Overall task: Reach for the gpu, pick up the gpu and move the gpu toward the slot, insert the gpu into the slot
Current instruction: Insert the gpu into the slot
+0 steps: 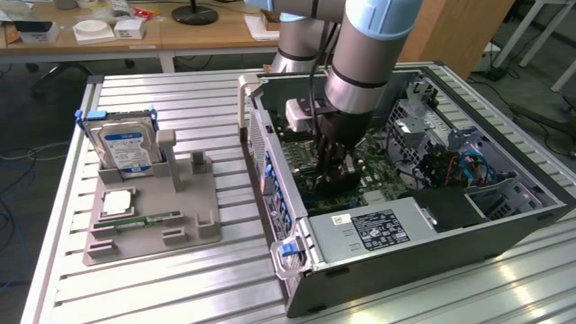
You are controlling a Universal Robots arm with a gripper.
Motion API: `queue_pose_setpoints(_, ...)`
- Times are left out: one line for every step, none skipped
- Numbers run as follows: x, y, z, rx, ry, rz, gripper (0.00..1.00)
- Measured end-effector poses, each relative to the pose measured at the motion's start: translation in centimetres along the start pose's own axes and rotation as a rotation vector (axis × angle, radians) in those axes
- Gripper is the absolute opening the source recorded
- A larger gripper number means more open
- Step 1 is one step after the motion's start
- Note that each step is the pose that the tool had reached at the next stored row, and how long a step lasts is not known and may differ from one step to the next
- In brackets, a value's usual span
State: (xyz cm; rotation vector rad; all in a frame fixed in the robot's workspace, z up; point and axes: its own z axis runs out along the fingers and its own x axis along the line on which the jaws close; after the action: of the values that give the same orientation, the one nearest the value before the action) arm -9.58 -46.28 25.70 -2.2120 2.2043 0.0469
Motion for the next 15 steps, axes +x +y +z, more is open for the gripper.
queue_pose_setpoints(0.0,0.01,-0.38,0.0008,-0.0002,0.000,0.34)
queue_pose_setpoints(0.0,0.01,-0.81,0.0011,-0.0001,0.000,0.34)
queue_pose_setpoints(-0.1,0.01,-1.68,0.0018,-0.0001,0.000,0.34)
queue_pose_setpoints(-0.1,0.02,-2.05,0.0024,0.0001,0.000,0.34)
queue_pose_setpoints(-0.1,0.02,-2.10,0.0029,-0.0002,0.000,0.34)
queue_pose_setpoints(-0.1,0.02,-2.10,0.0030,-0.0002,0.000,0.33)
queue_pose_setpoints(-0.1,0.02,-2.10,0.0030,-0.0002,0.000,0.26)
queue_pose_setpoints(-0.1,0.02,-2.10,0.0030,-0.0001,0.000,0.26)
queue_pose_setpoints(-0.1,0.02,-2.10,0.0030,-0.0002,0.000,0.20)
queue_pose_setpoints(-0.1,0.02,-2.11,0.0029,-0.0001,0.000,0.15)
queue_pose_setpoints(-0.1,0.02,-2.11,0.0029,-0.0001,0.000,0.15)
queue_pose_setpoints(-0.1,0.02,-2.11,0.0030,-0.0001,0.000,0.10)
queue_pose_setpoints(-0.1,0.02,-2.11,0.0030,-0.0001,0.000,0.10)
queue_pose_setpoints(-0.1,0.02,-2.11,0.0029,-0.0001,0.000,0.10)
queue_pose_setpoints(-0.1,0.02,-2.11,0.0029,-0.0001,0.000,0.10)
